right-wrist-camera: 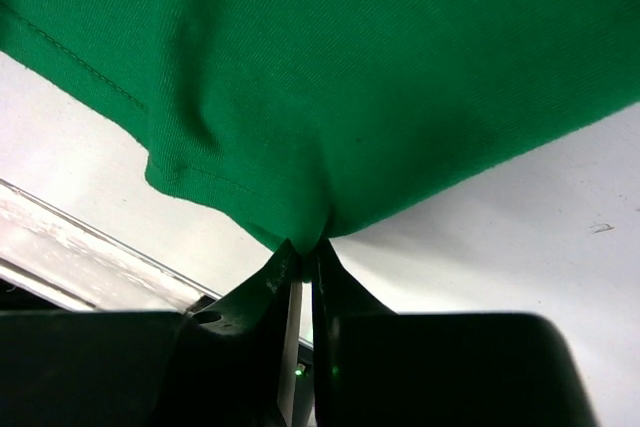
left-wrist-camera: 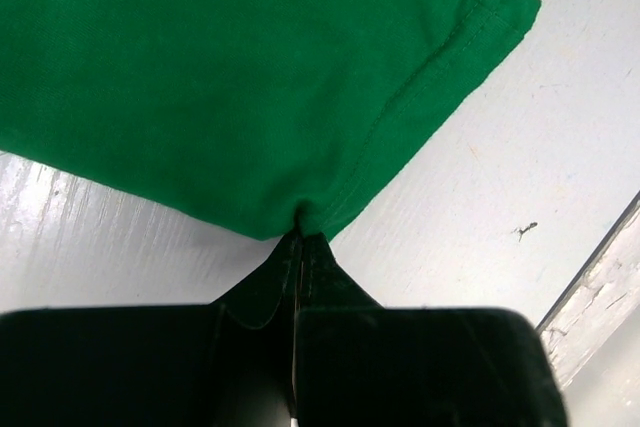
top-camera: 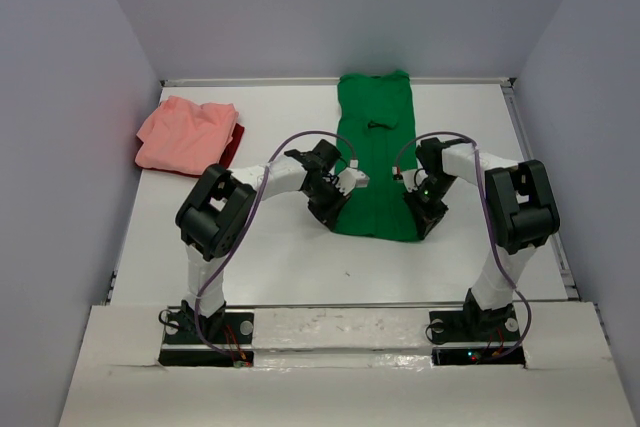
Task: Fold and stack the t-shirts
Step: Fold the tshirt
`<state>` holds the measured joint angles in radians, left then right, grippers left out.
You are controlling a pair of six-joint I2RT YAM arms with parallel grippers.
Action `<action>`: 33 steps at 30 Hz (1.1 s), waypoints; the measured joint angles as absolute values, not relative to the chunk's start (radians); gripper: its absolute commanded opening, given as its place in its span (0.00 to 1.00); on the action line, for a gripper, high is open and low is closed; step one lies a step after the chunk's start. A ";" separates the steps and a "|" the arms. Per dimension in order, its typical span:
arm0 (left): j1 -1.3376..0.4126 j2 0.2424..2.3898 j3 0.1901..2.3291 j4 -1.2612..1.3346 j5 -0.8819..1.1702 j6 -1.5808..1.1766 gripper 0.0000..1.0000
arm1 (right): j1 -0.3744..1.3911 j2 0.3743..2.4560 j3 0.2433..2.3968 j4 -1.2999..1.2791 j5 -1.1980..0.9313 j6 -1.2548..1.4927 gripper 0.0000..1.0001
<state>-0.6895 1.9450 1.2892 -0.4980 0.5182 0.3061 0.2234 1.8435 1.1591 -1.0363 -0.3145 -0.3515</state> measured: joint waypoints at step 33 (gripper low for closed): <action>-0.712 1.866 1.381 -0.738 0.681 0.501 0.00 | 0.223 1.653 1.271 -1.211 -0.260 -0.374 0.00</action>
